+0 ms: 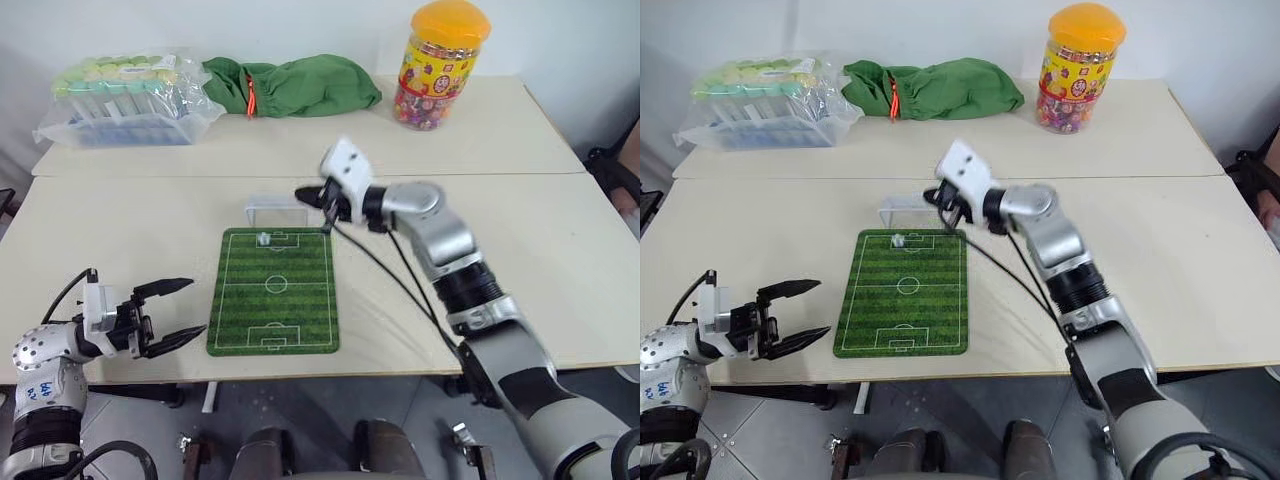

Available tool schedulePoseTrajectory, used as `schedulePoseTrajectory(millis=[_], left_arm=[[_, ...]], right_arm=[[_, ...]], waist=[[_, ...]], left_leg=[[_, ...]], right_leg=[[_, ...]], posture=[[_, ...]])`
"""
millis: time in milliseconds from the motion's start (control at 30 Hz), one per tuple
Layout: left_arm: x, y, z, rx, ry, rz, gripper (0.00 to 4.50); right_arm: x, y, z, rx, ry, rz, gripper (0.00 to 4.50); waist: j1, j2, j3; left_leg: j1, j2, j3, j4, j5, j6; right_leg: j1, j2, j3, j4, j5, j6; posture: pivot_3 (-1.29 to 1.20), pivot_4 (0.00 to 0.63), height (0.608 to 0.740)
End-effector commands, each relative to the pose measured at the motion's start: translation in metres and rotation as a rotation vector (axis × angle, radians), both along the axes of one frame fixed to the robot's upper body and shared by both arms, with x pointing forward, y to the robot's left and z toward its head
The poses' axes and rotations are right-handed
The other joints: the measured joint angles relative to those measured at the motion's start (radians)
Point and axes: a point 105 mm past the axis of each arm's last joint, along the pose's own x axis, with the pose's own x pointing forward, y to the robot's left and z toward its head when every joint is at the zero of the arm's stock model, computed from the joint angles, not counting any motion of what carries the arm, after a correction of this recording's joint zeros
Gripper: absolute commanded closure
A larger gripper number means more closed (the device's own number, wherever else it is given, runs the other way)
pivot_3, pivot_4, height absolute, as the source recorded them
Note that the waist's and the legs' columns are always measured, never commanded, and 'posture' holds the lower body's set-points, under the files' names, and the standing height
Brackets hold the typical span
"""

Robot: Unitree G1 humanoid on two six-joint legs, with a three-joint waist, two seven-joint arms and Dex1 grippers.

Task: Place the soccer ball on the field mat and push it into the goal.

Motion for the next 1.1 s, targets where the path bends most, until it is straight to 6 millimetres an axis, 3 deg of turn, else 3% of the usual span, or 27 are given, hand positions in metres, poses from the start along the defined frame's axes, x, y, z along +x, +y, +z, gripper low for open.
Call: schedulePoseTrajectory(millis=[33, 133, 200, 400, 600, 833, 1100], left_arm=[[0.014, 0.013, 0.014, -0.054, -0.039, 0.133, 0.00], [0.023, 0.020, 0.024, -0.099, -0.050, 0.208, 0.00], [0.027, 0.025, 0.030, -0.122, -0.058, 0.247, 0.00], [0.026, 0.039, 0.042, -0.150, -0.023, 0.328, 0.00], [0.009, 0.064, 0.048, -0.076, 0.007, 0.404, 0.00], [-0.022, 0.096, 0.043, 0.032, 0.098, 0.498, 0.00], [-0.042, 0.098, 0.035, 0.030, 0.188, 0.505, 0.00]], right_arm=[[-0.006, -0.018, 0.013, 0.065, -0.024, 0.002, 4.47], [-0.013, -0.037, 0.008, 0.075, -0.007, 0.005, 4.47], [-0.022, -0.059, -0.003, 0.057, 0.035, 0.017, 4.10], [-0.048, -0.124, -0.037, -0.031, 0.139, 0.043, 2.26], [-0.065, -0.176, -0.052, -0.038, 0.202, 0.038, 0.15], [-0.071, -0.208, -0.066, -0.076, 0.245, 0.023, 0.04], [-0.064, -0.202, -0.065, -0.050, 0.222, 0.004, 0.04]], waist=[[0.000, 0.000, 0.000], [0.000, 0.000, 0.000], [0.003, 0.000, 0.000], [0.006, -0.001, 0.000], [0.000, -0.002, 0.001], [0.004, -0.002, 0.002], [0.010, -0.001, 0.003]], left_leg=[[0.000, 0.000, -0.001, -0.001, 0.000, 0.000], [0.000, -0.001, -0.001, -0.003, 0.000, 0.000], [0.000, -0.001, -0.001, -0.003, 0.000, 0.000], [0.000, -0.001, 0.000, -0.003, 0.000, 0.001], [0.001, 0.000, 0.004, -0.003, 0.000, 0.001], [0.002, 0.001, 0.005, -0.001, 0.000, 0.001], [0.002, 0.001, 0.004, 0.002, -0.001, 0.001]], right_leg=[[0.000, 0.000, 0.000, 0.000, 0.000, 0.000], [0.000, 0.000, -0.001, -0.001, 0.000, 0.000], [0.000, 0.000, -0.001, -0.001, 0.000, 0.000], [0.000, -0.001, -0.001, -0.003, 0.000, 0.000], [0.000, -0.001, 0.000, -0.004, 0.000, 0.000], [0.001, -0.001, 0.001, -0.004, 0.000, 0.000], [0.002, -0.002, 0.002, -0.002, 0.000, 0.000]], posture=[[0.00, 0.150, 0.740], [0.00, 0.150, 0.740], [0.00, 0.150, 0.740], [0.00, 0.150, 0.740], [0.00, 0.150, 0.740], [0.00, 0.150, 0.740], [0.00, 0.150, 0.740]])
